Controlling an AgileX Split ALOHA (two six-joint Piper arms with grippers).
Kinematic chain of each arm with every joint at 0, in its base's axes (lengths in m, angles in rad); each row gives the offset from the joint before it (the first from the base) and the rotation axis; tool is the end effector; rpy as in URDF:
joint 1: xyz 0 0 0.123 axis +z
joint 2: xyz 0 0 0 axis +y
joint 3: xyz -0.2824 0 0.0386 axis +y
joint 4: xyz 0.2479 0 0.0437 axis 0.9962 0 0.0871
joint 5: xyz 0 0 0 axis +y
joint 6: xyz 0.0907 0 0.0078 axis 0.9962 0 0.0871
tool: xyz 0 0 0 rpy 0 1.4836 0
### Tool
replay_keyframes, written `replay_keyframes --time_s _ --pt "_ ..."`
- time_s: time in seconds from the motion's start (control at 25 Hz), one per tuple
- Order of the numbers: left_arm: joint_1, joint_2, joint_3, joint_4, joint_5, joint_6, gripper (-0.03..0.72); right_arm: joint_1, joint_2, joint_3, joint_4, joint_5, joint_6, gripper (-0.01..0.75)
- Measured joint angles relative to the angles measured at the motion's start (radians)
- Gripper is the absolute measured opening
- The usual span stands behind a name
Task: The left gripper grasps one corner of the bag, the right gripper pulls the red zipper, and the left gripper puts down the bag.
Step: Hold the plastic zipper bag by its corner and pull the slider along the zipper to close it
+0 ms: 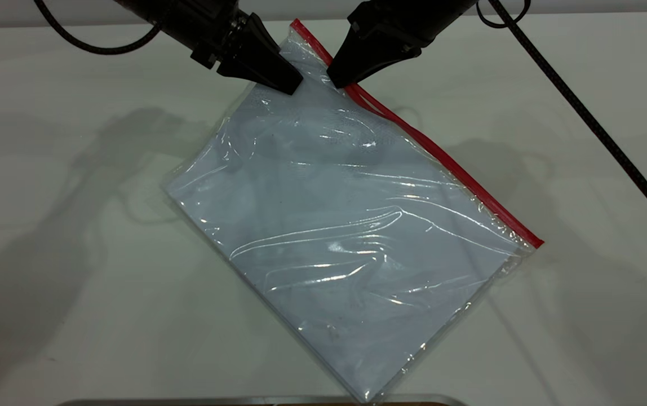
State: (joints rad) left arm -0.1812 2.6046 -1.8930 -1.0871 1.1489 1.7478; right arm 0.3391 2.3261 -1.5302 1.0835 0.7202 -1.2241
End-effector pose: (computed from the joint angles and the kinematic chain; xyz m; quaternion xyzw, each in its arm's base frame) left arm 0.4650 -0.1600 0.0524 0.5525 0.6975 -0.3785 0.2548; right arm 0.4160 0.2031 0.0897 -0.3447 0.8620 0.3054 0.2119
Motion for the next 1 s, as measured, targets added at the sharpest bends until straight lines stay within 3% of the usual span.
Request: replay_keyframes --time_s 0.28,1.0 --pt "0.000 0.000 0.000 0.000 0.000 -0.041 0.053 0.000 0.000 0.000 -0.031 0.011 0.004 0.104" --pt "-0.001 0.000 0.000 0.000 0.002 -0.092 0.053 0.000 0.000 0.000 -0.056 0.010 0.026 0.103"
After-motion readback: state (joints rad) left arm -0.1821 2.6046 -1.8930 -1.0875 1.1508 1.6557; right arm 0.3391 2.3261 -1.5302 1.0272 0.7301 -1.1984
